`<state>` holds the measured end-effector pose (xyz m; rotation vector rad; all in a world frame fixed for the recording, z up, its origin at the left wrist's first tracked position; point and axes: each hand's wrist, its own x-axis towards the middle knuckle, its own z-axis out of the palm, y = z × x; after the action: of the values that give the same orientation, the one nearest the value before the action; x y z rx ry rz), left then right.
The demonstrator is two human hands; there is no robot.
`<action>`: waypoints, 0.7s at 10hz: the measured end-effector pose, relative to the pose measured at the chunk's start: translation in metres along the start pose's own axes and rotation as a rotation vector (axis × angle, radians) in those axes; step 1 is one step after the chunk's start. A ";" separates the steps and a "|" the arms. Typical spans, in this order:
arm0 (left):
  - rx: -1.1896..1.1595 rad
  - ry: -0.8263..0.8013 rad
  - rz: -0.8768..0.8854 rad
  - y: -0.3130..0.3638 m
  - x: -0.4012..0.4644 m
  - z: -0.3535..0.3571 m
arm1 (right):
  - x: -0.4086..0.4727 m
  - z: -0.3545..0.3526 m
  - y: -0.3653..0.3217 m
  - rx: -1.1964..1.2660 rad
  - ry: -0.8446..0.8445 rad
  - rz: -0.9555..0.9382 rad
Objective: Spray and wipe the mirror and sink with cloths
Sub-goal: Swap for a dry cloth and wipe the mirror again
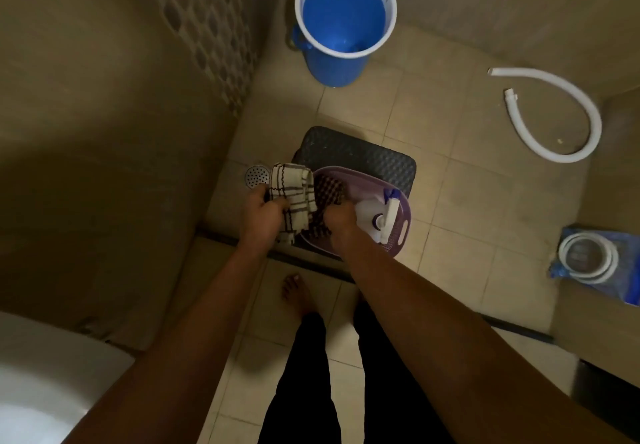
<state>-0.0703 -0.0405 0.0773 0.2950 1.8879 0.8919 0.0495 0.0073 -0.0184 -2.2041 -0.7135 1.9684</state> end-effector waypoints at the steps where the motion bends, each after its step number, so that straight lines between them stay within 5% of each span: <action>1: -0.027 -0.017 -0.024 -0.007 0.009 0.001 | 0.051 0.008 0.020 0.069 0.004 0.037; 4: -0.051 -0.021 -0.032 -0.014 0.018 0.001 | 0.004 0.008 -0.001 0.014 0.015 -0.023; 5: -0.034 -0.032 -0.038 -0.010 0.014 -0.001 | -0.021 0.007 -0.003 0.061 0.132 -0.125; 7: -0.041 -0.028 -0.040 -0.011 0.010 0.000 | -0.024 0.010 0.030 -0.644 0.222 -0.387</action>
<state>-0.0736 -0.0427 0.0627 0.2427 1.8409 0.8942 0.0466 -0.0310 -0.0091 -2.2815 -1.7669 1.3999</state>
